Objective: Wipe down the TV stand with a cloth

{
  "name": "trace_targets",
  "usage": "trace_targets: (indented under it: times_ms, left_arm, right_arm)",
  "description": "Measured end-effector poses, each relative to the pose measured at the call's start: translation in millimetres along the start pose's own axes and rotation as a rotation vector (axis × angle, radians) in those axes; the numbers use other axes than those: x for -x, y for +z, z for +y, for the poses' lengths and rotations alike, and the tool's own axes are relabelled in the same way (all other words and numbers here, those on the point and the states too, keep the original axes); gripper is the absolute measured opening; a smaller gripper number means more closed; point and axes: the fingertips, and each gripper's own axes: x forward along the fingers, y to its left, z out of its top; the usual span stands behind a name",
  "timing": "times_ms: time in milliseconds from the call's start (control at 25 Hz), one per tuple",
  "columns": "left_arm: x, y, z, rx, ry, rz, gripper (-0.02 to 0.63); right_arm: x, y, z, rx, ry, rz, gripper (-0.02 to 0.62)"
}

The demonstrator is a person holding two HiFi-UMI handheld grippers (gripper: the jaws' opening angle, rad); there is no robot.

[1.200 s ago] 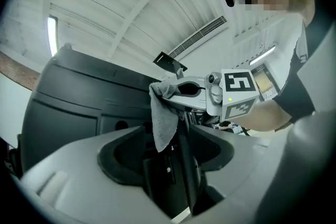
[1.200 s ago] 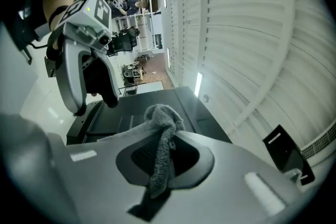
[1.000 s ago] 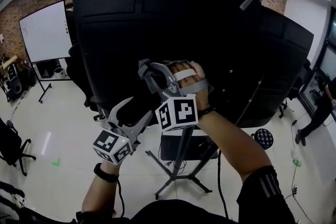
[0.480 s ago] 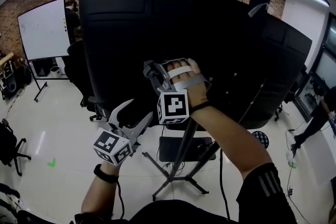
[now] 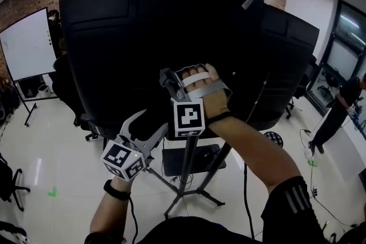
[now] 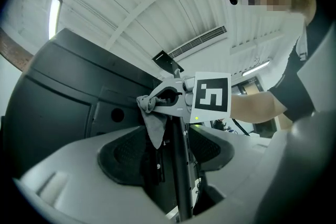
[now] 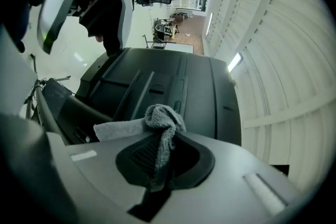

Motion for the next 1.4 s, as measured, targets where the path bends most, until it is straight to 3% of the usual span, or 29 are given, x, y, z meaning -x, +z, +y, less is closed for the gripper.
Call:
trace_targets:
  times_ms: [200,400,760,1040,1400]
  left_arm:
    - [-8.0,-9.0,-5.5,0.004,-0.027,0.001,0.284]
    - [6.3,-10.2,11.7,0.007,0.020,0.005,0.283]
    - [36.4,-29.8,37.0,0.022,0.103,0.046,0.280]
    - [42.2,-43.0,40.0,0.033,0.110,0.065,0.279]
    - [14.9,-45.3,15.5,0.059,0.033,0.046,0.279]
  right_arm:
    - [9.7,7.6,-3.9,-0.030,-0.022,-0.052,0.018]
    - [20.0,49.6,-5.8,-0.098,-0.010,-0.168,0.019]
    - [-11.0,109.8,17.6,-0.006,0.014,-0.228,0.018]
    - [-23.6,95.1,37.8,0.029,0.066,-0.172,0.018]
    - [-9.7,39.1,54.9,0.075,0.128,-0.044,0.018]
